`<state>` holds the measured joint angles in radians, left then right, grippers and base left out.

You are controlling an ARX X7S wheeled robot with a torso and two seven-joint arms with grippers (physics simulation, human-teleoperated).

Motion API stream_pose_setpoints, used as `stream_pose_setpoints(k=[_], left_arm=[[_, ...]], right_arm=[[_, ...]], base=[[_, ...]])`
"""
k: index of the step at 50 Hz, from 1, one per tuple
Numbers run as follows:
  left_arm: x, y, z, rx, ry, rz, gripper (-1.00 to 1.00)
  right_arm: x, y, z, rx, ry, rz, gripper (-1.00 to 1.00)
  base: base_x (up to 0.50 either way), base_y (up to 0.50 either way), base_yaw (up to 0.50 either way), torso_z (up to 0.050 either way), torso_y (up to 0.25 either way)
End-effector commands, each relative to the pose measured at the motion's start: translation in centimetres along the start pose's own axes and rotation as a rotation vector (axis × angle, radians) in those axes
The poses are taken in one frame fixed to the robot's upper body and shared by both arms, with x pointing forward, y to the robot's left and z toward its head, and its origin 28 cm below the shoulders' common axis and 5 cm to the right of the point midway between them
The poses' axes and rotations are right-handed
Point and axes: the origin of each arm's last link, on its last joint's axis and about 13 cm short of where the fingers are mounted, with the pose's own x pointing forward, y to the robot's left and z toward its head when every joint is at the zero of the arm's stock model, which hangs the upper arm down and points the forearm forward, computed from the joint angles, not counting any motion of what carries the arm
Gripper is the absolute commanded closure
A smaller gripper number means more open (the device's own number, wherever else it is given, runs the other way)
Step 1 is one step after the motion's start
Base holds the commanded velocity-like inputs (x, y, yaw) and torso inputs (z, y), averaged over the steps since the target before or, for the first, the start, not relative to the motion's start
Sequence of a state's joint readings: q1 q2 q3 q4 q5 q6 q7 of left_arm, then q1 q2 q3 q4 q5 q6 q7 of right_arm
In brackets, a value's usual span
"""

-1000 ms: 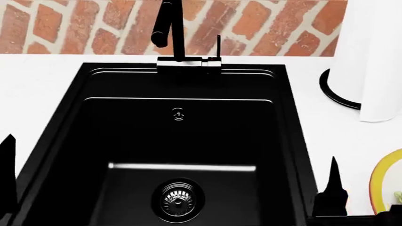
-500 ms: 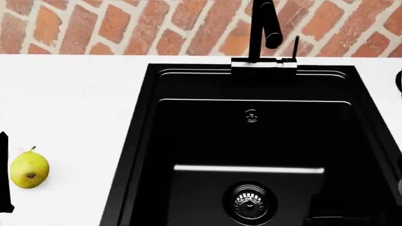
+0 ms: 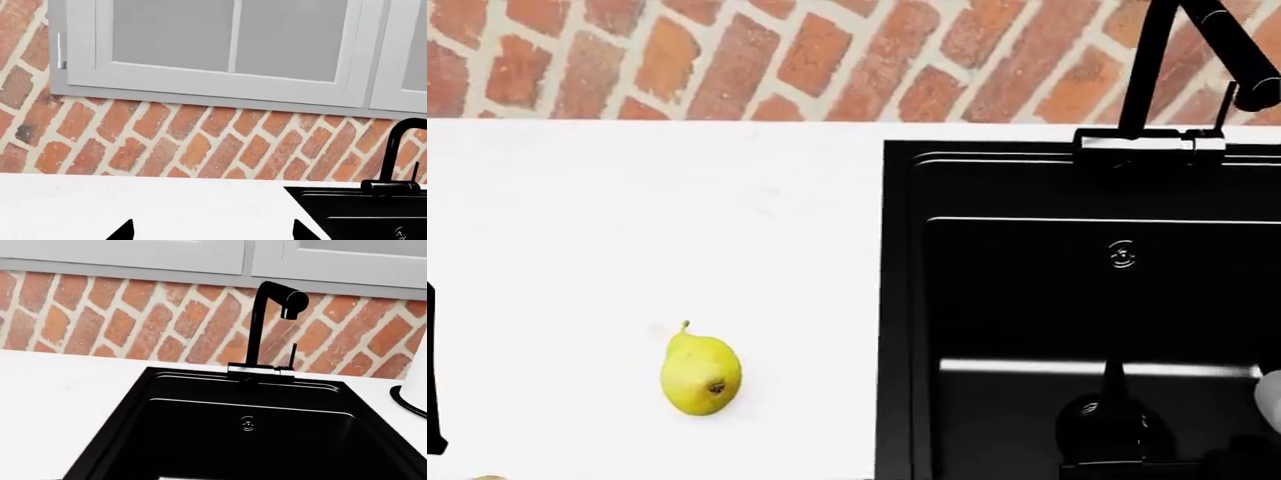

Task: There is a mixed pile of frozen fruits and vegetables on the counter. Locate all the frozen vegetables and place the items in a bowl on the counter. Take all the frozen fruits and defrost them in a running sink.

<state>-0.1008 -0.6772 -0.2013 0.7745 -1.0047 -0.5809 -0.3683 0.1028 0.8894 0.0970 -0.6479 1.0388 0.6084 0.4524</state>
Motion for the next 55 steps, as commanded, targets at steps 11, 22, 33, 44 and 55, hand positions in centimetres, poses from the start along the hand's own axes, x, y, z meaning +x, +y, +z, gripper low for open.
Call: stream_pose_setpoints(k=[11,22,33,44,55], left_arm=[[0.0,-0.4,0.2,-0.004,0.0,-0.019,-1.0],[-0.2,-0.2,0.0,-0.005,0.003,-0.017,-1.0],[-0.3,-0.1,-0.2,-0.01,0.009,-0.019,-1.0],[-0.3,-0.2,-0.1,-0.005,0.014,-0.028,-1.0],[-0.2,-0.3,-0.5,-0.012,0.018,-0.03,-1.0]], right_arm=[[0.2,-0.1,-0.3,0.019,0.023,0.006,-1.0],[0.4,0.8,-0.2,0.006,0.062,0.114,-1.0],[2.0,2.1,3.0,-0.093,0.059,0.231,-1.0],[3.1,4.2,3.4,-0.099,0.128,0.406,-1.0],[5.3,7.2,4.2,-0.087,0.178,0.537,-1.0]], base=[[0.06,0.37,0.0,0.0,0.0],[0.0,0.0,0.0,0.0,0.0],[0.0,0.0,0.0,0.0,0.0],[0.0,0.0,0.0,0.0,0.0],[0.0,0.0,0.0,0.0,0.0]])
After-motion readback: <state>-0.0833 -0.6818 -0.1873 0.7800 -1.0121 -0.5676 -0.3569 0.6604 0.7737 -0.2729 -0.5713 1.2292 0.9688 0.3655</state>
